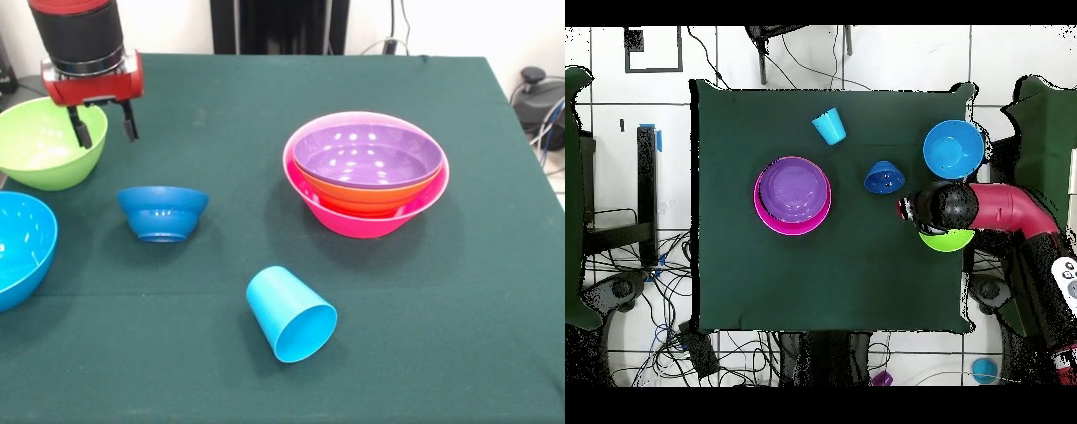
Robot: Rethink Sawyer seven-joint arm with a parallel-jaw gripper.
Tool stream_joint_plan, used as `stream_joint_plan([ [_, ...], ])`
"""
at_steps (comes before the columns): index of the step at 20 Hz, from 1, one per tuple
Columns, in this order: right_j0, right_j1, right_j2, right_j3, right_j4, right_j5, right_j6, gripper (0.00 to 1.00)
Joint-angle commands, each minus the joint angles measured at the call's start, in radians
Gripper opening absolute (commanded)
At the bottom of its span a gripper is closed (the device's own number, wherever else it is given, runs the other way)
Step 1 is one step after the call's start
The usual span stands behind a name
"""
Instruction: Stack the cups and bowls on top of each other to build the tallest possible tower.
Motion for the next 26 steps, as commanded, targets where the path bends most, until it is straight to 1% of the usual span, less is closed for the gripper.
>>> stream_joint_plan([
  [1, 0.037, -0.03, -0.026, 0.05, -0.085, -0.055, -0.132, 1.0],
  [7, 0.04, -0.035, -0.039, 0.056, -0.098, -0.069, -0.112, 1.0],
  [11, 0.083, -0.028, -0.093, 0.048, -0.135, -0.095, -0.01, 1.0],
  [14, 0.111, -0.023, -0.13, 0.038, -0.151, -0.105, 0.04, 1.0],
  [16, 0.123, -0.016, -0.154, 0.044, -0.167, -0.139, 0.065, 1.0],
  [18, 0.155, -0.017, -0.194, 0.041, -0.182, -0.158, 0.117, 1.0],
  [20, 0.19, -0.003, -0.232, 0.022, -0.191, -0.157, 0.163, 1.0],
  [21, 0.201, 0.007, -0.242, 0.013, -0.196, -0.167, 0.171, 1.0],
  [26, 0.222, 0.048, -0.273, -0.01, -0.176, -0.215, 0.162, 1.0],
])
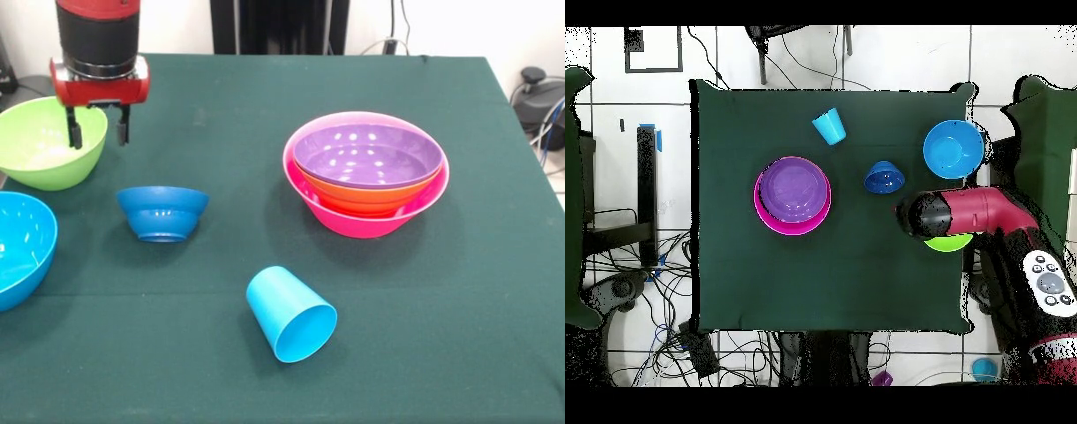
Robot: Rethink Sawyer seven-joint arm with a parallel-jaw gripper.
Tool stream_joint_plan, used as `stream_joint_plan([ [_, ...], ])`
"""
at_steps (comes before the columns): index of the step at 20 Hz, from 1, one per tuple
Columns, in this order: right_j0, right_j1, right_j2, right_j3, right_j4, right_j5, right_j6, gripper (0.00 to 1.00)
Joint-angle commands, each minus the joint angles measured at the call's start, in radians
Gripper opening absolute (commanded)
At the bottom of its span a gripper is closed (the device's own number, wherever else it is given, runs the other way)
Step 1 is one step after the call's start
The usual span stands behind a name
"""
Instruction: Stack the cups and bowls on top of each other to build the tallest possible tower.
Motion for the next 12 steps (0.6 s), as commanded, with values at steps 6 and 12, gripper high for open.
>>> stream_joint_plan([
  [6, 0.105, 0.079, -0.139, -0.026, -0.051, -0.092, 0.171, 1.0],
  [12, 0.128, 0.087, -0.177, -0.036, -0.031, -0.111, 0.17, 1.0],
])
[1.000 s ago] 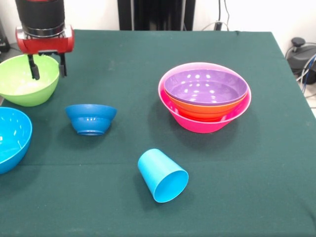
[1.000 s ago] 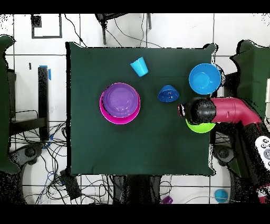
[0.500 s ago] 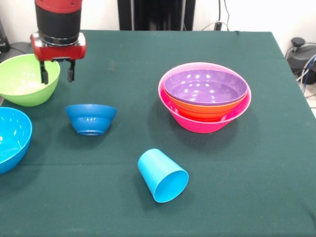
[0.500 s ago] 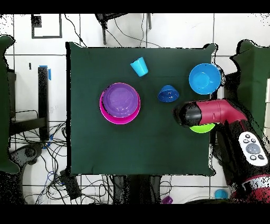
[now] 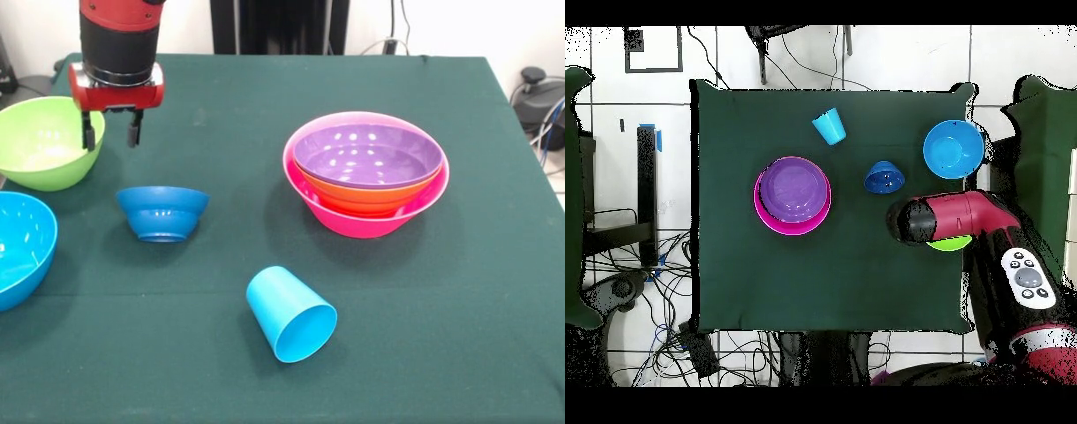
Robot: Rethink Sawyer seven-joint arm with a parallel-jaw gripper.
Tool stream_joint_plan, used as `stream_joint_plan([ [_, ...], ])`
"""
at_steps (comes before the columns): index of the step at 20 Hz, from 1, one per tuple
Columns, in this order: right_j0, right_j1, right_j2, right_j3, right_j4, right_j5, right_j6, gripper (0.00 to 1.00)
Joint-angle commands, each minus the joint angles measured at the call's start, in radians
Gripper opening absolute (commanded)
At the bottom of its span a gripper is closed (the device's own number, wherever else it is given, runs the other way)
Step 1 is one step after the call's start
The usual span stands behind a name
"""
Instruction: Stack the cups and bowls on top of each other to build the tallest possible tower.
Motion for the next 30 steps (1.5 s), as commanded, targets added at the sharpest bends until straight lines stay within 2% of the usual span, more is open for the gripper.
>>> stream_joint_plan([
  [1, 0.049, 0.066, -0.078, -0.034, -0.028, -0.062, 0.167, 1.0],
  [9, 0.065, 0.027, -0.12, -0.005, 0.005, -0.075, 0.153, 1.0],
  [30, 0.111, 0.027, -0.186, 0.004, 0.043, -0.122, 0.165, 1.0],
])
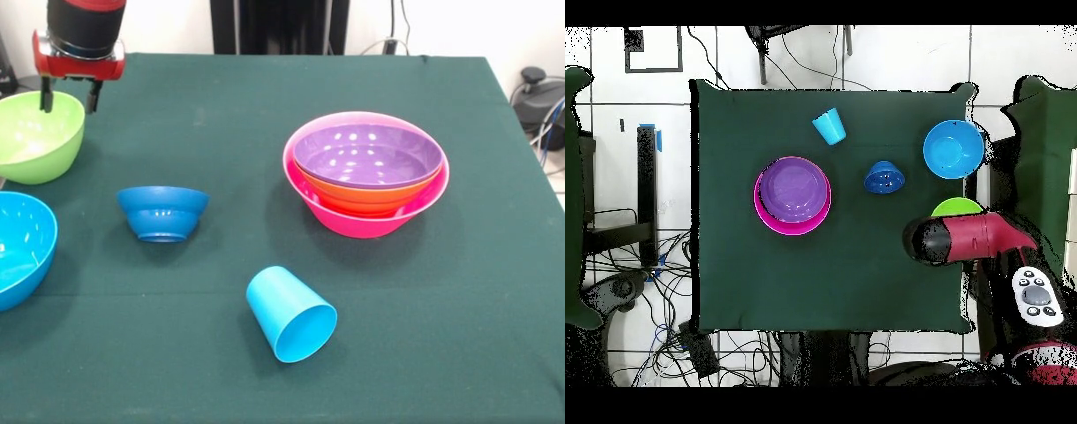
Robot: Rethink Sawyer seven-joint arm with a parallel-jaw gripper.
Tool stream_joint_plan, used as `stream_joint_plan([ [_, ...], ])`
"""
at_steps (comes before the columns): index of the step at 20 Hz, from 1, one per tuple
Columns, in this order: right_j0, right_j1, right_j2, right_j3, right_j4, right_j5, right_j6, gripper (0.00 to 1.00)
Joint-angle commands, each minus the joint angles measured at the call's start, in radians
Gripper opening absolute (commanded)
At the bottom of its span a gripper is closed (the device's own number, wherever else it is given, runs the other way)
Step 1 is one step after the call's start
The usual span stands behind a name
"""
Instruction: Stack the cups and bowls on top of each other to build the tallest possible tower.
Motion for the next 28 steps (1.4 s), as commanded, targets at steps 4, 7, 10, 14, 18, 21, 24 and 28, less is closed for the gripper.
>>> stream_joint_plan([
  [4, 0.059, 0.04, 0.012, 0.004, 0.032, -0.101, 0.167, 1.0],
  [7, 0.062, 0.045, 0.007, 0.001, 0.037, -0.108, 0.164, 1.0],
  [10, 0.064, 0.05, 0.002, 0.0, 0.045, -0.114, 0.16, 1.0],
  [14, 0.064, 0.07, -0.004, 0.001, 0.06, -0.134, 0.162, 1.0],
  [18, 0.073, 0.096, -0.014, -0.001, 0.074, -0.16, 0.172, 1.0],
  [21, 0.08, 0.101, -0.025, -0.002, 0.082, -0.171, 0.171, 1.0],
  [24, 0.085, 0.103, -0.034, -0.002, 0.092, -0.177, 0.169, 1.0],
  [28, 0.088, 0.107, -0.041, -0.004, 0.105, -0.182, 0.158, 1.0],
])
